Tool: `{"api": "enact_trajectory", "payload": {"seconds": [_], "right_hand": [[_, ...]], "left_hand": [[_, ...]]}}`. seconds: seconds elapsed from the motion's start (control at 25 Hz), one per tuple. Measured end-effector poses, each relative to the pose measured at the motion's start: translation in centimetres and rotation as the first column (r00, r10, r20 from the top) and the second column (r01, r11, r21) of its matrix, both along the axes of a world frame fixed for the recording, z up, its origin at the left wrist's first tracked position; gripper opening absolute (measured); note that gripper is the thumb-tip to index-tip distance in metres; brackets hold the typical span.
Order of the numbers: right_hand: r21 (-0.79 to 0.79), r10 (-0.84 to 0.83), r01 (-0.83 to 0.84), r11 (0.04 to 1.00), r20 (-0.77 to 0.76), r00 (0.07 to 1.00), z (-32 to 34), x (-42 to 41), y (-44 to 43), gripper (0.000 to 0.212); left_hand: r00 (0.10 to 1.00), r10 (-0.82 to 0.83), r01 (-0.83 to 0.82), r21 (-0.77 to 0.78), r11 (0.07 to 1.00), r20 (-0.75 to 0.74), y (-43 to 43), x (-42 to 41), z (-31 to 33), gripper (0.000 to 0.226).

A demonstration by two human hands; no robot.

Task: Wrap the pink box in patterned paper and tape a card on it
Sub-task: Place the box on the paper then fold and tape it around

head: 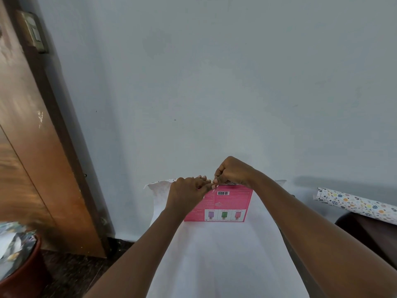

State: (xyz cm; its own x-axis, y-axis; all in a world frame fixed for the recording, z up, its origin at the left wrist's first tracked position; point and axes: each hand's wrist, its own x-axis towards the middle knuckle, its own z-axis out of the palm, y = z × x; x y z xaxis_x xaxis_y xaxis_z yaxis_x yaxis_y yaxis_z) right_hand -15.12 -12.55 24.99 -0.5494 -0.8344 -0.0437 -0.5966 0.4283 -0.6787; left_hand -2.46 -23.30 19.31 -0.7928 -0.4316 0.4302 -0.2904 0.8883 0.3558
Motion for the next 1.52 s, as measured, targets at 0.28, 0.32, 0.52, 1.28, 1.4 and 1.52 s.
{"api": "enact_trajectory", "payload": {"seconds": [0.28, 0.32, 0.52, 1.28, 1.4, 1.52], "right_hand": [[0.029, -0.006, 0.008, 1.000, -0.051, 0.999, -0.1, 0.4, -0.1, 0.012], [0.028, -0.007, 0.009, 1.000, -0.057, 0.998, -0.1, 0.4, -0.1, 0.013], [-0.003, -0.025, 0.025, 1.000, -0.055, 0.998, -0.2, 0.7, 0.3, 0.013], [-0.137, -0.231, 0.223, 0.965, -0.050, 0.972, -0.8, 0.7, 0.1, 0.030], [-0.113, -0.258, 0.247, 0.962, -0.090, 0.962, -0.9, 0.6, -0.3, 0.018], [-0.082, -0.278, 0.270, 0.959, -0.103, 0.955, -1.1, 0.3, -0.5, 0.010]], "left_hand": [[1.000, 0.016, -0.014, 0.069, 0.998, -0.017, 0.3, 0.0, 0.3, 0.035], [1.000, 0.015, -0.014, 0.079, 0.997, -0.021, 0.3, 0.1, 0.3, 0.036], [1.000, 0.005, -0.005, 0.091, 0.996, -0.005, 0.4, 0.1, 0.2, 0.041], [1.000, -0.012, 0.012, 0.045, 0.999, -0.014, 0.8, 0.3, -0.2, 0.036], [1.000, -0.013, 0.014, 0.030, 0.999, -0.017, 0.8, 0.4, -0.3, 0.038], [1.000, -0.010, 0.010, 0.006, 1.000, 0.001, 0.7, 0.4, -0.2, 0.040]]}}
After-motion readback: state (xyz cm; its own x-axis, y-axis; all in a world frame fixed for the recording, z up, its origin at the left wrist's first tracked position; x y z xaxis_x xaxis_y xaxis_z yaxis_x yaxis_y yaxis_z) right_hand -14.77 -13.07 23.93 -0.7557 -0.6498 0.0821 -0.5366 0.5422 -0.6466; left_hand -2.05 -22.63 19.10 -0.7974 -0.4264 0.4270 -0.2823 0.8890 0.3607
